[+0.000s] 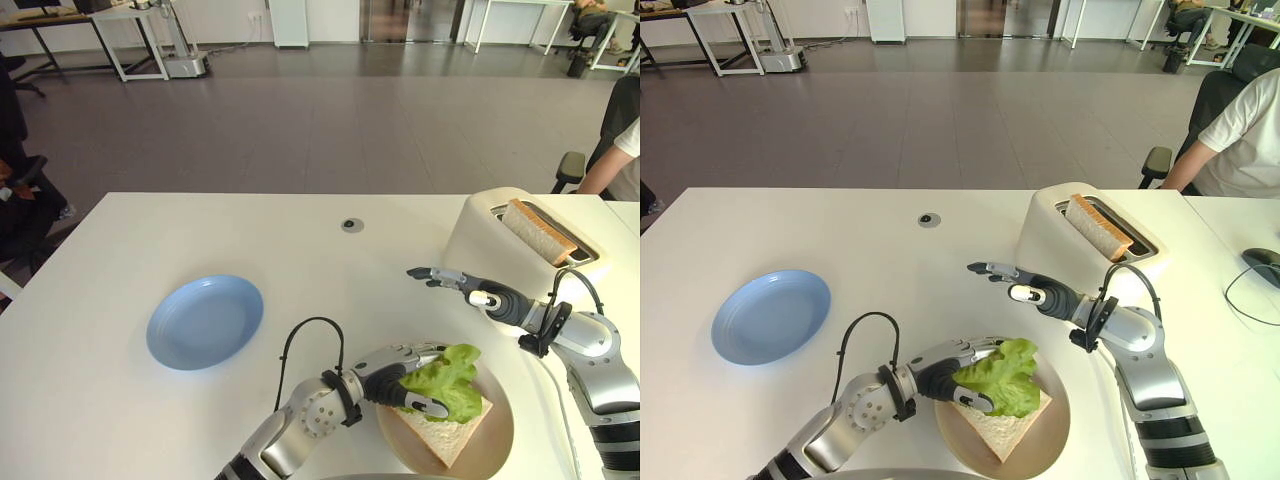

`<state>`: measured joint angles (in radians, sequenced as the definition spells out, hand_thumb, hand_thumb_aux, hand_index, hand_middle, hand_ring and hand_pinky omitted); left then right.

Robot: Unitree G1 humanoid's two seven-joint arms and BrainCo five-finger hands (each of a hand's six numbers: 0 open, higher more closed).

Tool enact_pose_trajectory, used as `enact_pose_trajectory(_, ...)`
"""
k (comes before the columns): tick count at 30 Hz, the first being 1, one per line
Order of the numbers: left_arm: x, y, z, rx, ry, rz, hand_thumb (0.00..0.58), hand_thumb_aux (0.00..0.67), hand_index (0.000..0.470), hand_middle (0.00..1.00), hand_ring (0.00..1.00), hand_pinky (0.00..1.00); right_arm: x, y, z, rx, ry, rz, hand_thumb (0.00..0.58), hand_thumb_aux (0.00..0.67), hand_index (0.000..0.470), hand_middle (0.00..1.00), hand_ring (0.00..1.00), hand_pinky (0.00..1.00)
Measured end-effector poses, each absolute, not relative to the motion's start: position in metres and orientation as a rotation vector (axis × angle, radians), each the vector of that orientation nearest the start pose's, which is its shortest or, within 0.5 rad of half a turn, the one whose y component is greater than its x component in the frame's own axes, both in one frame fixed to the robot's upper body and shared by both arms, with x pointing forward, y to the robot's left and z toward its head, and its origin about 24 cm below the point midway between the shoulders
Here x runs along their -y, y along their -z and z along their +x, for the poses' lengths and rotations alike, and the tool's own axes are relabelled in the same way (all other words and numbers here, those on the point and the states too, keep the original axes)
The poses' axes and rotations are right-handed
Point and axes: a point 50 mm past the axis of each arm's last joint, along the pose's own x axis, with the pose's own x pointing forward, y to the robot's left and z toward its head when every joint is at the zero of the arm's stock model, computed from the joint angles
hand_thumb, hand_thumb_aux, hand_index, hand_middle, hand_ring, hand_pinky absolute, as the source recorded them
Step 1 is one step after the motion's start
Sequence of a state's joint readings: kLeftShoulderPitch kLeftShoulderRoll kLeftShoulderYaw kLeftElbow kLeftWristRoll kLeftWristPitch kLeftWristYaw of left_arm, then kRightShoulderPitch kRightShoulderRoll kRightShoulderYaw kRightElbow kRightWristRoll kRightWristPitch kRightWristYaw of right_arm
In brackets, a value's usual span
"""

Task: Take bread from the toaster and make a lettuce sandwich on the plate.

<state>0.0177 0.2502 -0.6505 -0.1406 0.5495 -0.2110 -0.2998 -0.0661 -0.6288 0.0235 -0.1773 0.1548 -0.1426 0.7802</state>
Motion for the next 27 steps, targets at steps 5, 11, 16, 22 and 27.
enact_pose_trajectory(5, -0.042, -0.047, 0.197, 0.35, 0.897, 0.84, 0.0, 0.0, 0.0, 0.0, 0.0, 0.0, 0.19, -0.123, 0.245, 0.184, -0.891, -0.596, 0.0, 0.0, 0.0, 0.0, 0.0, 0.0)
enact_pose_trajectory(11, -0.052, -0.05, 0.204, 0.373, 0.819, 0.879, 0.0, 0.0, 0.0, 0.0, 0.0, 0.0, 0.19, -0.124, 0.247, 0.193, -0.888, -0.615, 0.0, 0.0, 0.0, 0.0, 0.0, 0.0)
enact_pose_trajectory(16, -0.082, -0.063, 0.209, 0.379, 0.707, 0.943, 0.0, 0.0, 0.0, 0.0, 0.0, 0.0, 0.19, -0.127, 0.249, 0.216, -0.874, -0.638, 0.0, 0.0, 0.0, 0.0, 0.0, 0.0)
enact_pose_trajectory(22, -0.095, -0.077, 0.2, 0.405, 0.642, 0.905, 0.0, 0.0, 0.0, 0.0, 0.0, 0.0, 0.198, -0.151, 0.253, 0.358, -0.772, -0.711, 0.0, 0.0, 0.0, 0.0, 0.0, 0.0)
enact_pose_trajectory(27, -0.095, -0.084, 0.188, 0.456, 0.584, 0.746, 0.0, 0.0, 0.0, 0.0, 0.0, 0.0, 0.235, -0.203, 0.252, 0.556, -0.412, -1.066, 0.0, 0.0, 0.0, 0.0, 0.0, 0.0)
